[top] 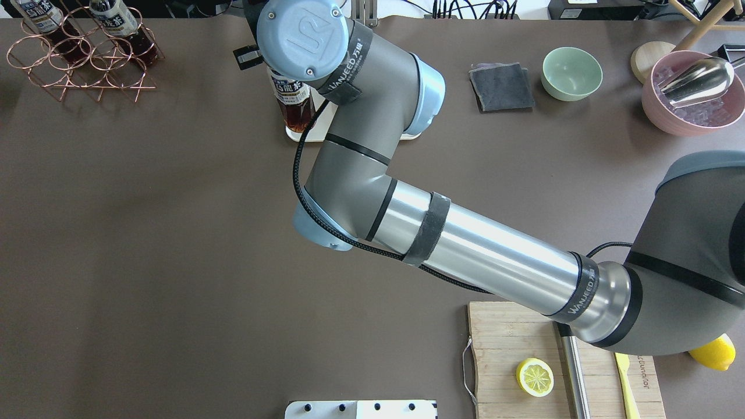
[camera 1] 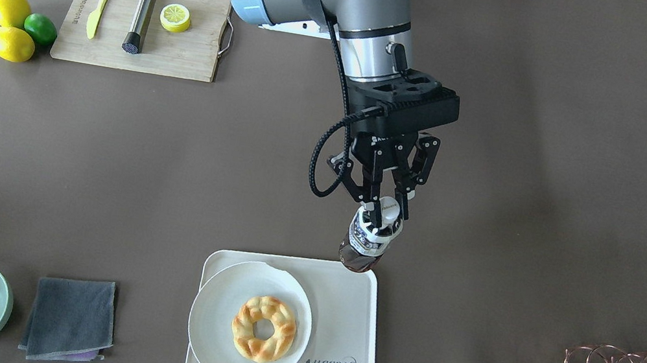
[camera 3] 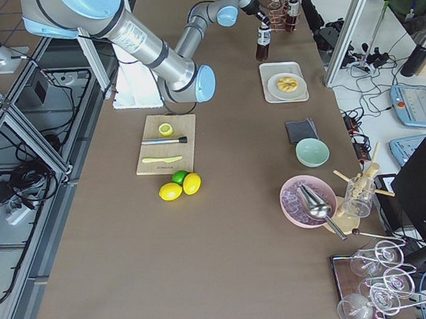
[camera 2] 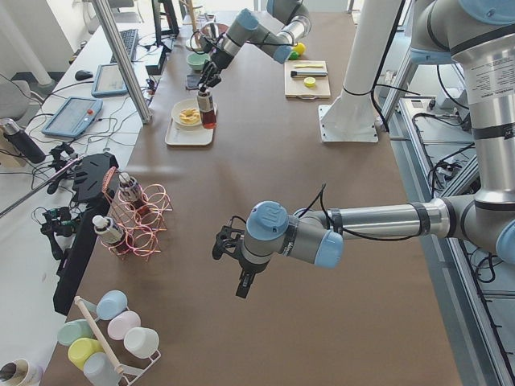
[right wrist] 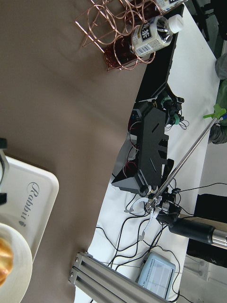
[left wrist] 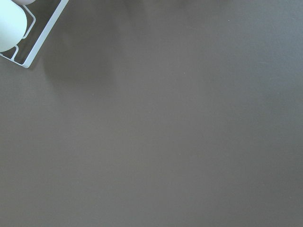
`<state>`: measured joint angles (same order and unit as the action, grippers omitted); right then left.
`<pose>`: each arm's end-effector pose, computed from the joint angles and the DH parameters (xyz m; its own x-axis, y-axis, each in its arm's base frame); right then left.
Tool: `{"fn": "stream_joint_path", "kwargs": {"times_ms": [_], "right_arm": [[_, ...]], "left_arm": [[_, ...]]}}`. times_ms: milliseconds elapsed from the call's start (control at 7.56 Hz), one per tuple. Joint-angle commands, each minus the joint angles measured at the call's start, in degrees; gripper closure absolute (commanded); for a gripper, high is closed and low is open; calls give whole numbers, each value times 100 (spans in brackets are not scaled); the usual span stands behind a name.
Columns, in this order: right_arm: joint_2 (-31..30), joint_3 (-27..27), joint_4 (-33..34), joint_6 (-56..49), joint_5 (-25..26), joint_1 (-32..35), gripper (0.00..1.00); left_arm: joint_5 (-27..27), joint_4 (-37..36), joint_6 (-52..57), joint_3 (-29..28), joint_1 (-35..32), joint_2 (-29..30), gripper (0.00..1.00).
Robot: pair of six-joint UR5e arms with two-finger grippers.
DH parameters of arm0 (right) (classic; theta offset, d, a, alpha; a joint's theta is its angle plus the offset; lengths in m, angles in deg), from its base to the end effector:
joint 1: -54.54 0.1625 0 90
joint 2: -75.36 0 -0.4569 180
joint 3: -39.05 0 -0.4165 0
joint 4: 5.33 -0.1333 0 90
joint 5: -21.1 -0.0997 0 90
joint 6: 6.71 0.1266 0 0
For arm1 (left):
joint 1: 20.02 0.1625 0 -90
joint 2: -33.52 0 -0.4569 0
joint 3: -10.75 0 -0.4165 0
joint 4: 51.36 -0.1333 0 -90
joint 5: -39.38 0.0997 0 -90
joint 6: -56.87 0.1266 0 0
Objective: Place tea on tray
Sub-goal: 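Lift the tea bottle with the right gripper and carry it over the tray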
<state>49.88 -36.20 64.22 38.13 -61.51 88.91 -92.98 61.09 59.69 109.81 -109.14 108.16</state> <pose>-0.6034 -0.5939 -0.0103 0.6648 -0.3973 0.6327 -0.2671 0.6645 0.6979 -0.0416 -0.4154 0.7109 0.7343 0.2458 -0.6327 -0.0509 0.9495 0.3097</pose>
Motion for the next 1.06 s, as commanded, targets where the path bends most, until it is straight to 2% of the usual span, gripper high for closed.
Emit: {"fn": "stream_joint_path", "kwargs": {"times_ms": [0, 132, 265, 926], "right_arm": [[570, 1519, -854, 130, -80, 148, 100], [571, 1817, -1238, 104, -89, 157, 100], [562, 1959, -1347, 68, -89, 210, 100], [474, 2005, -1391, 7, -107, 272, 100]], "left_arm": [[8, 4, -1, 8, -106, -11, 1], [8, 4, -1, 8, -115, -11, 1], [17, 4, -1, 17, -115, -11, 1], [17, -4, -1, 26, -124, 25, 1]]}}
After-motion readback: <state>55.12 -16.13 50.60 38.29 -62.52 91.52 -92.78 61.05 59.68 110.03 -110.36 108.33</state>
